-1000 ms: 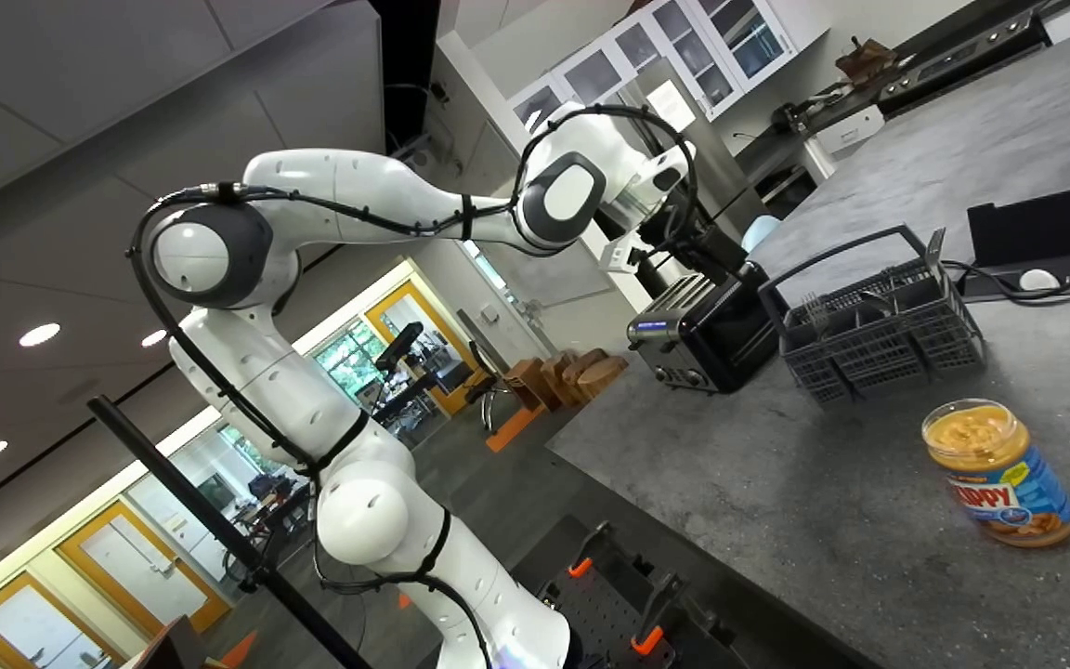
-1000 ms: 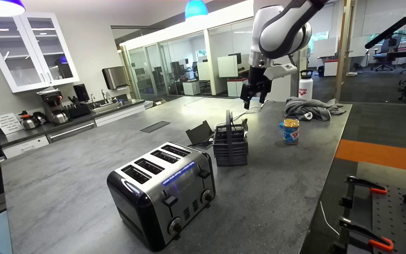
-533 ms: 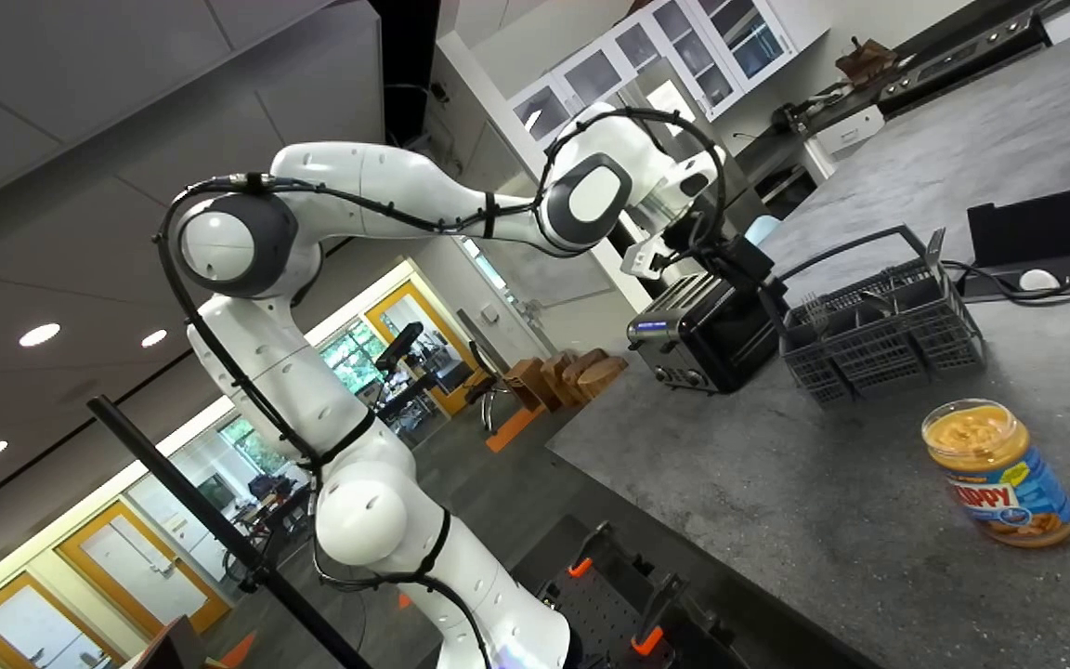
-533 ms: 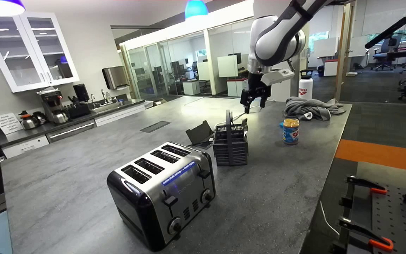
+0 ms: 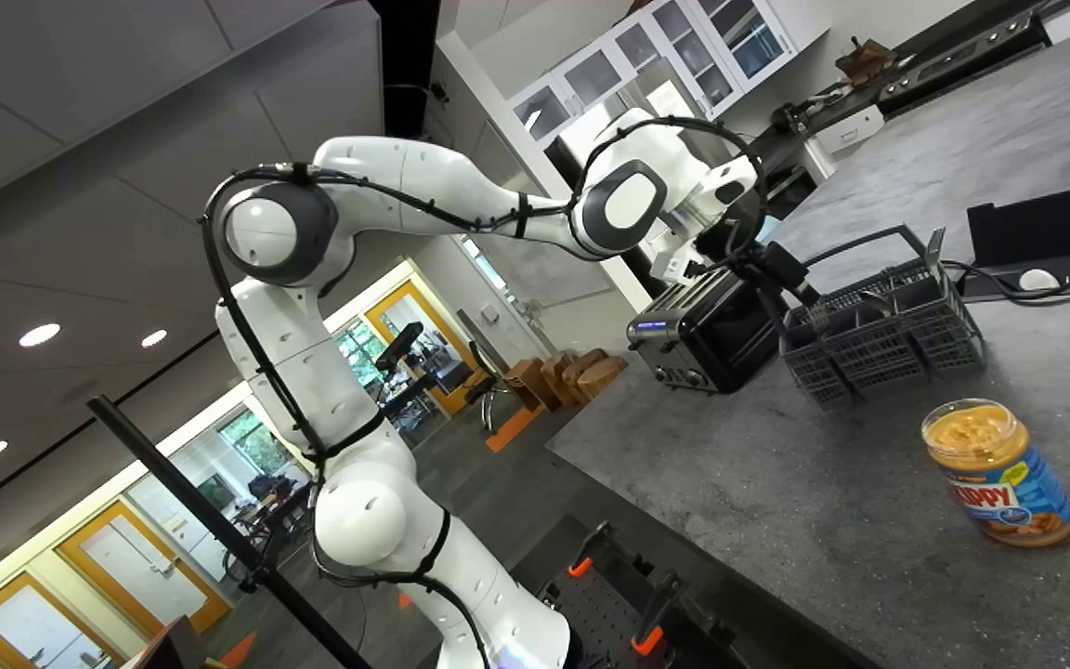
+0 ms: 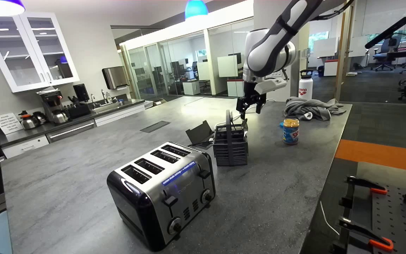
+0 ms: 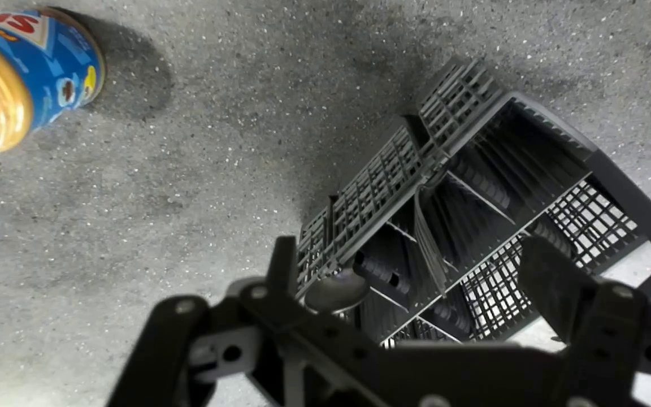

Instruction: Pick the fork on the left side of the utensil holder and put it on the table

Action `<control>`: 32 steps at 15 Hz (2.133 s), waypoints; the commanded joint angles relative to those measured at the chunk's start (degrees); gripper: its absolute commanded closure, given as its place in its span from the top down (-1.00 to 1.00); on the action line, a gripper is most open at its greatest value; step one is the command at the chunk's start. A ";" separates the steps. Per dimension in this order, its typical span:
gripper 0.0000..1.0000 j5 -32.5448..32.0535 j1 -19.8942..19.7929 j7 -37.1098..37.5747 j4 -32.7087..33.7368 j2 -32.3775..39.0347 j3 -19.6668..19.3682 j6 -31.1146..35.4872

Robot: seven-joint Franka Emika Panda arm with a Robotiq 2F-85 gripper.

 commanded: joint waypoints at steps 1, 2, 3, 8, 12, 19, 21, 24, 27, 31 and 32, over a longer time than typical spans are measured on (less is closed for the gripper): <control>1.00 2.44 -0.14 -0.43 2.20 3.22 0.22 2.70; 1.00 2.69 -0.09 -0.26 2.41 3.73 0.19 3.03; 0.50 3.00 -0.10 -0.35 2.72 4.31 0.24 3.30; -0.19 2.91 0.11 -0.28 3.79 5.91 0.23 3.06; -0.80 2.79 0.29 -0.46 4.27 6.17 0.43 2.43; -0.99 0.61 1.94 1.25 4.07 3.76 0.48 -0.30; -0.99 -2.16 3.15 2.97 4.40 2.44 -0.30 -1.87; -0.99 -8.91 5.18 7.92 4.94 -0.16 -1.78 -5.26; -0.99 -16.21 5.97 11.88 5.14 -4.32 -1.89 -9.98; -0.99 -18.00 4.81 9.54 3.83 -10.61 0.08 -14.18; -0.99 -17.17 4.58 8.21 2.93 -12.14 0.53 -14.06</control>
